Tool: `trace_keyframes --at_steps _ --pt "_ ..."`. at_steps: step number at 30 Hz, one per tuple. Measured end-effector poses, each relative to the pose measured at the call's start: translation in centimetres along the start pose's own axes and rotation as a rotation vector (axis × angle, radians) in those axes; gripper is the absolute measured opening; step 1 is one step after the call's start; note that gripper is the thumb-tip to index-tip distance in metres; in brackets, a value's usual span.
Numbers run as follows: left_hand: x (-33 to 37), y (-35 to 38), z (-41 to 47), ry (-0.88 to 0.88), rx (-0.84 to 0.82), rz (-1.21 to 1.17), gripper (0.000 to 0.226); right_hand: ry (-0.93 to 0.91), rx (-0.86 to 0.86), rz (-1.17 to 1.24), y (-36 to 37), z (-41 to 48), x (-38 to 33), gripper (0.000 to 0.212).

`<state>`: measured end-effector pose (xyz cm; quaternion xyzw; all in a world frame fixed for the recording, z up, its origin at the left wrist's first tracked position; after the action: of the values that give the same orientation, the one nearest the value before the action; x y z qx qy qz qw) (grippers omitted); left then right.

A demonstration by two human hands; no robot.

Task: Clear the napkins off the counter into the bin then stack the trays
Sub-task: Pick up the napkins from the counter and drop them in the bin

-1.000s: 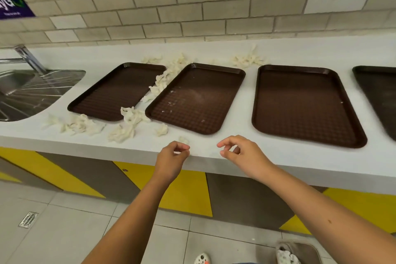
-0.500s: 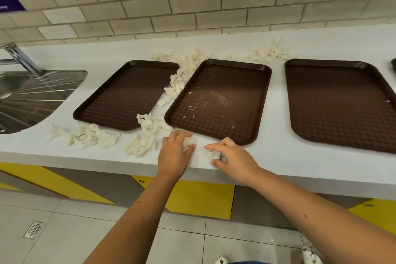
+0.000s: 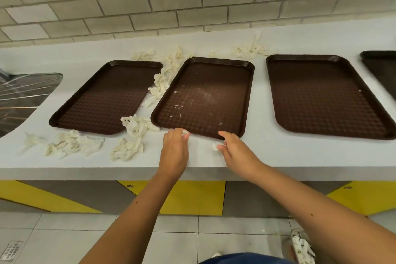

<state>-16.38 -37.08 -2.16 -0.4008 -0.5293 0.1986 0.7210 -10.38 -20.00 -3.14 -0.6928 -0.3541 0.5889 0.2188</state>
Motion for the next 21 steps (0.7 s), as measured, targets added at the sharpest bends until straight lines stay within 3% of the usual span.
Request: trace_keyframes --at_steps 4,7,12,15,21 --pt "3.6 0.5 0.1 0.042 -0.058 -0.136 0.029 0.06 0.122 0.143 -2.6 -2.5 1.8 0.029" --pt "7.2 2.1 -0.1 0.059 -0.147 -0.238 0.036 0.121 0.283 0.343 -5.2 -5.0 4.2 0.031" --pt "13.3 6.5 -0.7 0.137 -0.242 -0.226 0.044 0.144 0.422 0.531 -8.9 -10.3 7.9 0.029" --pt "16.7 9.8 -1.5 0.176 -0.287 -0.15 0.046 0.179 0.455 0.609 -10.5 -13.5 11.0 0.032" --pt "22.4 15.7 -3.3 0.135 -0.393 -0.227 0.046 0.179 0.486 0.663 -12.4 -19.7 17.5 0.022"
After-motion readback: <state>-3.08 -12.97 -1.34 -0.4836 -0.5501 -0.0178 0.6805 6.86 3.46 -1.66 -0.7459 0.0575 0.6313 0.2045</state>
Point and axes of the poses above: each hand's wrist, its own z-axis towards the middle knuckle, its own y-axis out of the palm, x = y × z, the point moved 7 cm from there along z, towards the middle knuckle, and after that the axes turned 11 degrees about -x, right-handed, at the moved point
